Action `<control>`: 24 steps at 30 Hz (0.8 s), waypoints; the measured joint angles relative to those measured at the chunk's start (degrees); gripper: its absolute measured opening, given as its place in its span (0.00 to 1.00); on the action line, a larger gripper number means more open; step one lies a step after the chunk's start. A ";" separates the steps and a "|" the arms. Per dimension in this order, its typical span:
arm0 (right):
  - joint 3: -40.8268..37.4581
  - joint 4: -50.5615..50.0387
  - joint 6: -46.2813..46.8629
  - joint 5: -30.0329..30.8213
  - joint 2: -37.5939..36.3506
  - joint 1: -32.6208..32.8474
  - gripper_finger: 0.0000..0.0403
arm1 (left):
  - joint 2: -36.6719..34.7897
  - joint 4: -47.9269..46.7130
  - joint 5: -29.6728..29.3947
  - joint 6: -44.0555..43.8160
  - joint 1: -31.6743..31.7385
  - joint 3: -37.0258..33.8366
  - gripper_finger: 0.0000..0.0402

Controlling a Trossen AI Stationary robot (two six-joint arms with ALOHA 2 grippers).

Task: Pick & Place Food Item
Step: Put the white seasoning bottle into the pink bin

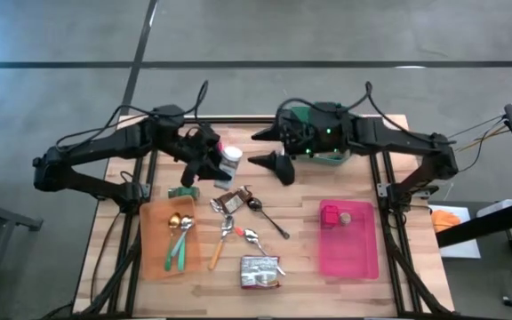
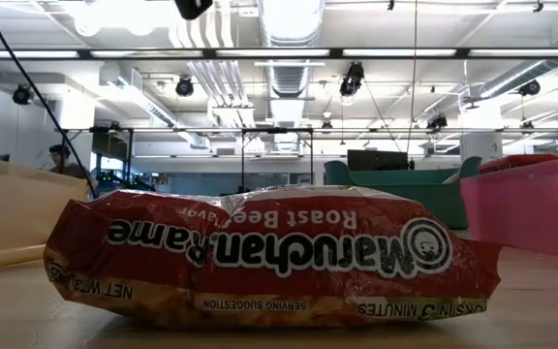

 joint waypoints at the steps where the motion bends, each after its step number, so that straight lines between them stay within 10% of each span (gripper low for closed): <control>1: 1.27 -1.61 1.34 0.12 0.39 -0.47 0.82 | 0.02 -1.00 -0.06 0.50 0.00 0.00 0.47; 24: 29.82 -31.16 4.70 -16.46 20.17 -4.88 0.82 | 5.29 -2.05 2.41 3.36 -0.08 0.00 0.47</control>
